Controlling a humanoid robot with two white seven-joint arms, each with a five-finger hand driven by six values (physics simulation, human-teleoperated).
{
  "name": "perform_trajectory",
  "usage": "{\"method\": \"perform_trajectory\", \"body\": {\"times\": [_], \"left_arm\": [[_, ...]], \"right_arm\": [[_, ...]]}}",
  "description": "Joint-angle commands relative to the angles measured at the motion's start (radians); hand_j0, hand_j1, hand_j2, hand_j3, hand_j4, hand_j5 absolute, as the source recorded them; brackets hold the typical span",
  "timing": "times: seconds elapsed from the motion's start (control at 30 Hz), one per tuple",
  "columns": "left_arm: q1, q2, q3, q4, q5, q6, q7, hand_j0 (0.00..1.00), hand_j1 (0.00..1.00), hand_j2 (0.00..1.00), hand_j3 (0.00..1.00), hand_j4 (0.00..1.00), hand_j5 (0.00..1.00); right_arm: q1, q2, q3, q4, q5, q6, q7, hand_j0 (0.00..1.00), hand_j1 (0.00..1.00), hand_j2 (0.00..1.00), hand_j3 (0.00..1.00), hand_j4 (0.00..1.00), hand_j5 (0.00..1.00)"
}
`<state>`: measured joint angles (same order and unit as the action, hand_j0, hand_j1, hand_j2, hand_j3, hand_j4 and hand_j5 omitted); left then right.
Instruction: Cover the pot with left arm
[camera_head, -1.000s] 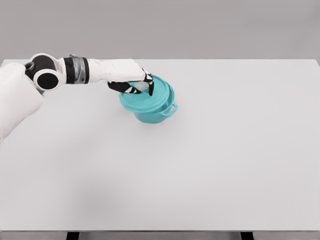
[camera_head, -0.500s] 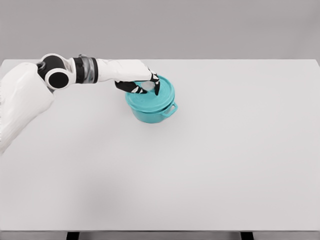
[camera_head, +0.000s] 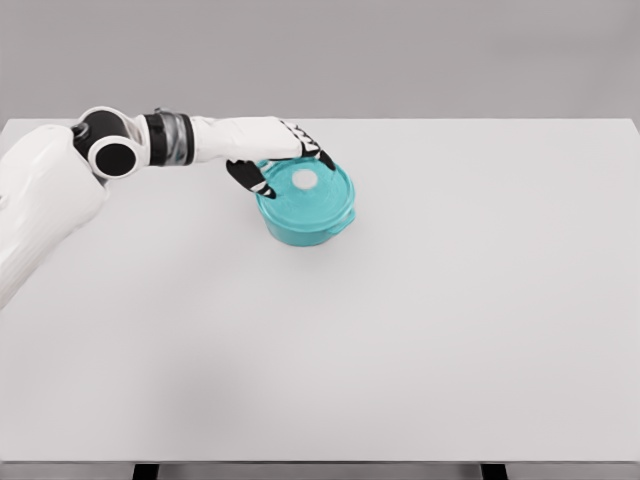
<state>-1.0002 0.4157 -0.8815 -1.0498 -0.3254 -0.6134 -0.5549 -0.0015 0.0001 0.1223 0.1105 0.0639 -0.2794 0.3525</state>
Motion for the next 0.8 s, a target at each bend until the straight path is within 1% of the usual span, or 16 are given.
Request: {"method": "perform_trajectory", "body": {"times": [0.0, 0.17, 0.2, 0.23, 0.27, 0.3, 0.33, 0.37, 0.4, 0.43, 0.47, 0.53, 0.6, 0.67, 0.73, 0.77], "left_arm": [[0.000, 0.005, 0.004, -0.001, 0.011, 0.003, 0.001, 1.00, 1.00, 1.00, 1.00, 1.00, 1.00], [-0.011, 0.014, 0.007, -0.013, 0.020, 0.003, 0.001, 1.00, 1.00, 1.00, 1.00, 1.00, 1.00], [-0.011, 0.035, 0.012, -0.028, 0.026, 0.003, 0.000, 1.00, 1.00, 1.00, 1.00, 1.00, 1.00], [-0.011, 0.077, 0.030, -0.079, 0.055, 0.003, 0.000, 1.00, 1.00, 1.00, 1.00, 1.00, 1.00], [-0.008, 0.135, 0.050, -0.130, 0.106, 0.003, 0.001, 1.00, 1.00, 1.00, 1.00, 1.00, 1.00], [-0.008, 0.184, 0.052, -0.182, 0.161, 0.003, 0.001, 1.00, 1.00, 1.00, 1.00, 1.00, 1.00], [-0.002, 0.274, 0.052, -0.263, 0.252, 0.003, 0.001, 1.00, 1.00, 1.00, 1.00, 1.00, 1.00], [0.006, 0.354, 0.049, -0.344, 0.322, 0.003, 0.000, 1.00, 1.00, 1.00, 1.00, 1.00, 1.00], [0.024, 0.419, 0.049, -0.424, 0.356, 0.003, -0.003, 1.00, 1.00, 1.00, 1.00, 1.00, 1.00], [0.089, 0.514, 0.052, -0.515, 0.410, 0.003, -0.005, 1.00, 1.00, 1.00, 1.00, 1.00, 1.00], [0.127, 0.554, 0.055, -0.544, 0.416, 0.003, -0.005, 1.00, 1.00, 1.00, 1.00, 1.00, 1.00], [0.230, 0.626, 0.101, -0.567, 0.416, 0.003, -0.007, 1.00, 1.00, 1.00, 1.00, 1.00, 1.00], [0.307, 0.635, 0.160, -0.565, 0.416, 0.003, -0.007, 1.00, 1.00, 1.00, 1.00, 1.00, 1.00], [0.327, 0.637, 0.176, -0.565, 0.414, 0.003, -0.007, 1.00, 1.00, 1.00, 1.00, 1.00, 1.00], [0.328, 0.687, 0.176, -0.562, 0.411, 0.003, -0.007, 1.00, 1.00, 1.00, 1.00, 1.00, 1.00], [0.331, 0.693, 0.176, -0.556, 0.411, 0.003, -0.007, 1.00, 1.00, 1.00, 1.00, 1.00, 1.00]], "right_arm": [[0.000, 0.000, -0.001, 0.000, 0.000, 0.000, 0.000, 1.00, 1.00, 1.00, 1.00, 1.00, 1.00], [0.000, 0.000, -0.001, 0.000, 0.000, 0.000, 0.000, 1.00, 1.00, 1.00, 1.00, 1.00, 1.00], [0.000, 0.000, 0.000, 0.000, 0.000, 0.000, 0.000, 1.00, 1.00, 1.00, 1.00, 1.00, 1.00], [0.000, 0.000, -0.001, 0.000, 0.000, 0.000, 0.000, 1.00, 1.00, 1.00, 1.00, 1.00, 1.00], [0.000, 0.000, -0.001, 0.000, 0.000, 0.000, 0.000, 1.00, 1.00, 1.00, 1.00, 1.00, 1.00], [0.000, 0.000, 0.000, 0.000, 0.000, 0.000, 0.000, 1.00, 1.00, 1.00, 1.00, 1.00, 1.00], [0.000, 0.000, 0.000, 0.000, 0.000, -0.001, 0.000, 1.00, 1.00, 1.00, 1.00, 1.00, 1.00], [0.000, 0.000, -0.001, 0.000, 0.000, -0.001, 0.000, 1.00, 1.00, 1.00, 1.00, 1.00, 1.00], [0.002, 0.000, -0.001, 0.000, 0.000, -0.001, 0.000, 1.00, 1.00, 1.00, 1.00, 1.00, 1.00], [0.000, 0.000, 0.000, 0.000, 0.000, 0.000, 0.000, 1.00, 1.00, 1.00, 1.00, 1.00, 1.00], [0.000, 0.000, -0.001, 0.000, 0.000, 0.000, 0.000, 1.00, 1.00, 1.00, 1.00, 1.00, 1.00], [0.000, 0.000, -0.001, 0.000, 0.000, 0.000, 0.000, 1.00, 1.00, 1.00, 1.00, 1.00, 1.00], [0.000, 0.000, -0.001, 0.000, 0.000, -0.001, 0.000, 1.00, 1.00, 1.00, 1.00, 1.00, 1.00], [0.000, 0.000, 0.000, 0.000, 0.000, 0.000, 0.000, 1.00, 1.00, 1.00, 1.00, 1.00, 1.00], [0.002, 0.000, -0.001, 0.000, 0.000, 0.000, 0.000, 1.00, 1.00, 1.00, 1.00, 1.00, 1.00], [0.000, 0.000, -0.001, 0.000, 0.000, -0.001, 0.000, 1.00, 1.00, 1.00, 1.00, 1.00, 1.00]]}}
